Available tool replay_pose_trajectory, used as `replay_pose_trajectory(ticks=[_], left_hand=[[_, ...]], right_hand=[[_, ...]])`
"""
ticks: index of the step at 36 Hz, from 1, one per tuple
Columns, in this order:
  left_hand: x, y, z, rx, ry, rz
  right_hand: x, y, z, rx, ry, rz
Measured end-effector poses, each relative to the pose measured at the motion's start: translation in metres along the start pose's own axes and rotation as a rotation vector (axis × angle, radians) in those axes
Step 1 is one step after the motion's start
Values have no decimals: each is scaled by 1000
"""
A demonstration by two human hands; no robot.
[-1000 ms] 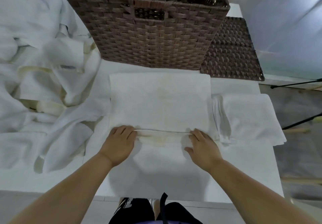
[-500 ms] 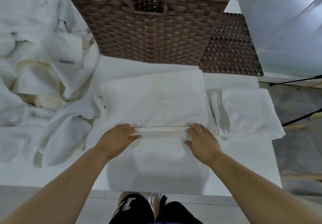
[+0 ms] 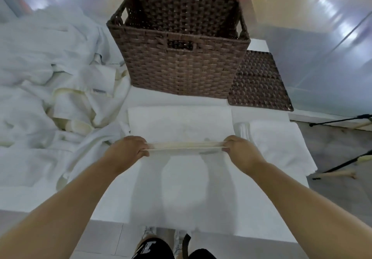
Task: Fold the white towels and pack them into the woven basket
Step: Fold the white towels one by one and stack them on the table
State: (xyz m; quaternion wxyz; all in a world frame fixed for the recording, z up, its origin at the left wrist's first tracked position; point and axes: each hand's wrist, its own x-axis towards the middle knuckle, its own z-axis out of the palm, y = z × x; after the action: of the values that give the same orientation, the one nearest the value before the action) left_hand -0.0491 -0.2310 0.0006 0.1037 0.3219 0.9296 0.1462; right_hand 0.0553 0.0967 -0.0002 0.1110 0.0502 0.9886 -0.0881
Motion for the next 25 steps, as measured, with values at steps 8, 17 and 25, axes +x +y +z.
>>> replay_pose_trajectory(ticks=[8, 17, 25], left_hand=[[20, 13, -93, 138, 145, 8], [16, 36, -201, 63, 299, 28], [-17, 45, -262, -36, 340, 110]], right_hand=[[18, -14, -118, -141, 193, -85], [-20, -37, -230, -65, 328, -37], [-71, -69, -276, 140, 481, -8]])
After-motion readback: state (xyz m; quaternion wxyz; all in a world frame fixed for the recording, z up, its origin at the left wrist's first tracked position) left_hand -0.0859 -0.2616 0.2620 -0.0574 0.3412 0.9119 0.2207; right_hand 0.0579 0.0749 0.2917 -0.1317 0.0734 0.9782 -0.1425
